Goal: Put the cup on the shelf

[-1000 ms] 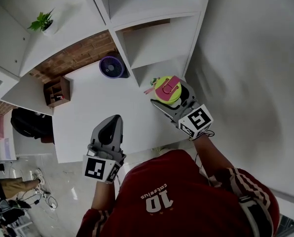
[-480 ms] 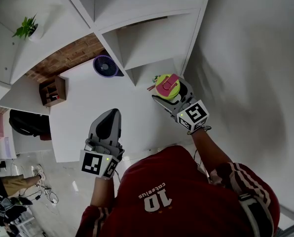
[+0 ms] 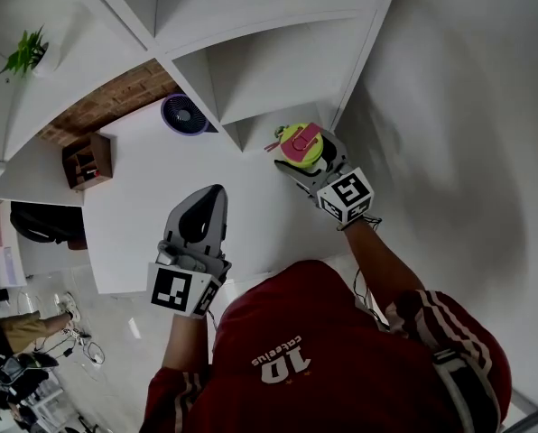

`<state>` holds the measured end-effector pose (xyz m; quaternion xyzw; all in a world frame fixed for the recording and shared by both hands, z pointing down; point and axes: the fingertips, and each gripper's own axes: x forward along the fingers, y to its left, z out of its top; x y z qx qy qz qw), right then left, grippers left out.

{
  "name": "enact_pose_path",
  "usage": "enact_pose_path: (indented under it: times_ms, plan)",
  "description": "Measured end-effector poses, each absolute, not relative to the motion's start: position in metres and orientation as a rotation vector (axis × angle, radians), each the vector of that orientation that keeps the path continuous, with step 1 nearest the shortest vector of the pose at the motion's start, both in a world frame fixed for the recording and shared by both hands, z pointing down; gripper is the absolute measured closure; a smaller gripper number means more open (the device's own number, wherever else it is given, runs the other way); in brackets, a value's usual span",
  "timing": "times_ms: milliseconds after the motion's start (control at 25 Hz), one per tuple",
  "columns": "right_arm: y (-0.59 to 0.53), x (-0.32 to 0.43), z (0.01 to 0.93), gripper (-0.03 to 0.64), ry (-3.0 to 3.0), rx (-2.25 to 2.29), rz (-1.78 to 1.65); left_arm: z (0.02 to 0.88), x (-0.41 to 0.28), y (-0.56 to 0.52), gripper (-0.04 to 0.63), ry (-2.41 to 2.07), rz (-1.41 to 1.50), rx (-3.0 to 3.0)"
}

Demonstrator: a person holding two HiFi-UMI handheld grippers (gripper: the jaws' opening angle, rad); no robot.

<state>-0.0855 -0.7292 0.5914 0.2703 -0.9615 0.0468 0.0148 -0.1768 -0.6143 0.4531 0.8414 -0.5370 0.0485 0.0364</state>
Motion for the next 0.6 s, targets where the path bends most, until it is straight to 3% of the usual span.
enact_pose_path:
  times_ms: [600]
  plan:
    - [-0.784, -0.103, 0.633, 0.192, -2.951, 0.906, 0.175, 0.475, -0.179, -0.627, 0.595, -1.65, 0.356, 2.59]
